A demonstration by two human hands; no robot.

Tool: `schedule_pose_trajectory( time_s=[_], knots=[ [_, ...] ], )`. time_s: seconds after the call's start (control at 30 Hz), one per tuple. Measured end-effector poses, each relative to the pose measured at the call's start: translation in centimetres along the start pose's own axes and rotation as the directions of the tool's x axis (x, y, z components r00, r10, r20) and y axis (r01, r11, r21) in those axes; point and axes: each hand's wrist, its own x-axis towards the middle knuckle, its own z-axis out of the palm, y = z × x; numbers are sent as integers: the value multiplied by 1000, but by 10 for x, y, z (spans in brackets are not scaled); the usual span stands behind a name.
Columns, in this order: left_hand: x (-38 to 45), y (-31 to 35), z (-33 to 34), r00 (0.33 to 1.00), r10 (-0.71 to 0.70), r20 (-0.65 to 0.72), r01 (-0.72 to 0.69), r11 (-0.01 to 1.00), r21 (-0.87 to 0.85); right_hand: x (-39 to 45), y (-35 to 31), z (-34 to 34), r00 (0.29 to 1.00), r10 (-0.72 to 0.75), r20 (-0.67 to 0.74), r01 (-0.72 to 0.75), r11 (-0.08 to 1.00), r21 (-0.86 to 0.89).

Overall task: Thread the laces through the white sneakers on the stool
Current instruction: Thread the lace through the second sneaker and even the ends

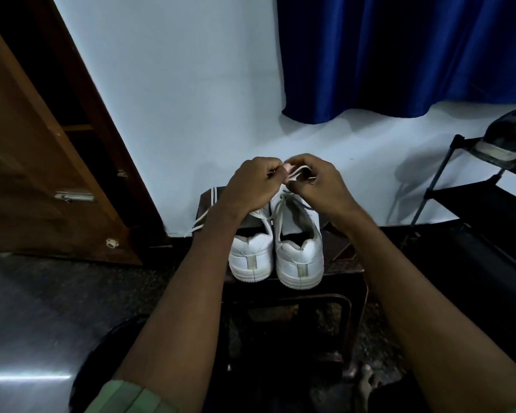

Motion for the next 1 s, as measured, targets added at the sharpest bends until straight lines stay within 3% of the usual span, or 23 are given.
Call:
schedule_pose_trajectory(
  time_s=[0.1, 0.17, 0.3, 0.37, 0.47, 0.57, 0.63, 0.67, 0.73, 0.8, 0.9, 1.0],
  knots=[
    [2, -1, -1, 997, -17, -72, 19, 1000, 22, 2, 3, 0, 997, -56, 53, 63, 987, -145],
    [2, -3, -5, 994, -15, -105, 20, 999, 41, 2, 6, -2, 995, -44, 90, 56, 989, -135],
    [0, -6, -6, 997, -15, -78, 20, 998, 61, -3, -7, -9, 989, -58, 137, 42, 992, 119],
    [-1, -2, -6, 998, -3, -57, 4, 1000, 14, -5, -13, -10, 998, -34, 48, 22, 973, 230],
    [-4, 2, -14, 998, -15, -65, 8, 995, -102, -2, -17, -11, 957, 197, -212, -75, 876, 476],
    [-4, -1, -20, 992, -66, -103, 49, 986, -159, 6, -4, -17, 800, 486, -351, -133, 714, 687],
    [-4, -3, -21, 988, -88, -128, 68, 986, -151, 7, 8, -17, 747, 512, -425, -196, 779, 595],
    [-3, -4, -20, 987, -92, -134, 73, 988, -137, 5, 12, -16, 753, 467, -464, -259, 858, 443],
    [-3, -3, -18, 989, -76, -126, 64, 993, -98, -1, 14, -14, 870, 267, -414, -314, 948, -48],
    [-2, 1, -14, 994, -44, -105, 40, 998, -42, -2, 9, -10, 975, 29, -221, -94, 952, -293],
    [-1, 4, -8, 995, -16, -98, 15, 1000, -6, -1, 0, -1, 981, -167, -96, 135, 953, -272],
    [-2, 4, -11, 996, -24, -85, 23, 1000, -14, -2, 0, 3, 952, -142, -270, 99, 981, -169]
  ],
)
